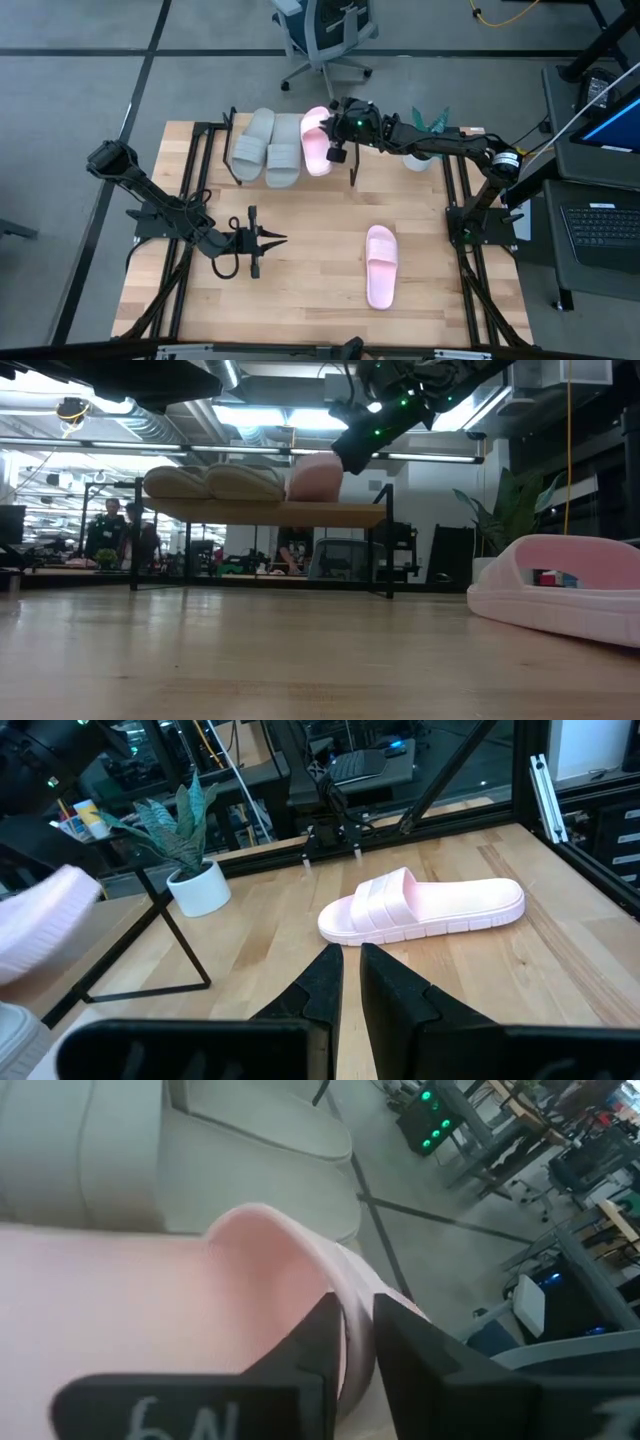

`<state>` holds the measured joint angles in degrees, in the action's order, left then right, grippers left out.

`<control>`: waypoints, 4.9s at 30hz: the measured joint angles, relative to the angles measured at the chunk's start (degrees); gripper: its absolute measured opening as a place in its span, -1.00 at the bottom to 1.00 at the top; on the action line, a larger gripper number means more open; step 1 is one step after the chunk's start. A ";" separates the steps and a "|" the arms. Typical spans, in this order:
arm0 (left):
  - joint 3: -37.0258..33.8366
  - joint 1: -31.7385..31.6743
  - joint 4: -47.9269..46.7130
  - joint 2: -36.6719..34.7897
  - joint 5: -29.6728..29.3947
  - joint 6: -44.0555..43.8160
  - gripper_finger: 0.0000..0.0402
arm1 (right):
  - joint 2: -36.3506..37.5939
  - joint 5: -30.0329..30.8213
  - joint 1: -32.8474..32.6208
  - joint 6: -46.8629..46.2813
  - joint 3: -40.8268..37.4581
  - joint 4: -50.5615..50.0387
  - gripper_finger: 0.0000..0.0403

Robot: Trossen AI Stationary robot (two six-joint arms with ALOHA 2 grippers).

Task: Pick and place slides into the shelf
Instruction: Put the left pink slipper on the shelf, then put the pink slipper on the shelf

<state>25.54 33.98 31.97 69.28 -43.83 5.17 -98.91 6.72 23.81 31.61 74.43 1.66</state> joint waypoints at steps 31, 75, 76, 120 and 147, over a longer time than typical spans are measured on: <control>0.00 0.00 0.00 0.00 0.02 -0.17 -0.83 | 0.13 -0.37 0.02 -6.07 0.07 -0.59 -0.02; 0.02 0.01 1.07 0.00 -0.17 -0.48 -0.83 | 6.37 -2.47 -0.28 -6.87 -2.36 -18.72 -0.99; 0.00 0.02 1.07 0.00 -0.17 -0.48 -0.83 | 5.74 -2.39 -0.28 -6.50 -2.38 -18.72 -0.99; 0.02 0.01 1.07 0.00 -0.24 -0.07 -0.83 | 20.33 -8.35 -3.75 -10.52 -2.36 -33.22 -1.00; 0.02 0.22 1.09 0.00 -0.20 -2.05 -0.83 | 25.81 11.67 -47.10 -51.56 -11.75 -53.13 -1.00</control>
<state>25.56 34.20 33.06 69.28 -44.03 3.11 -73.10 18.39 -23.29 -19.95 62.68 -51.48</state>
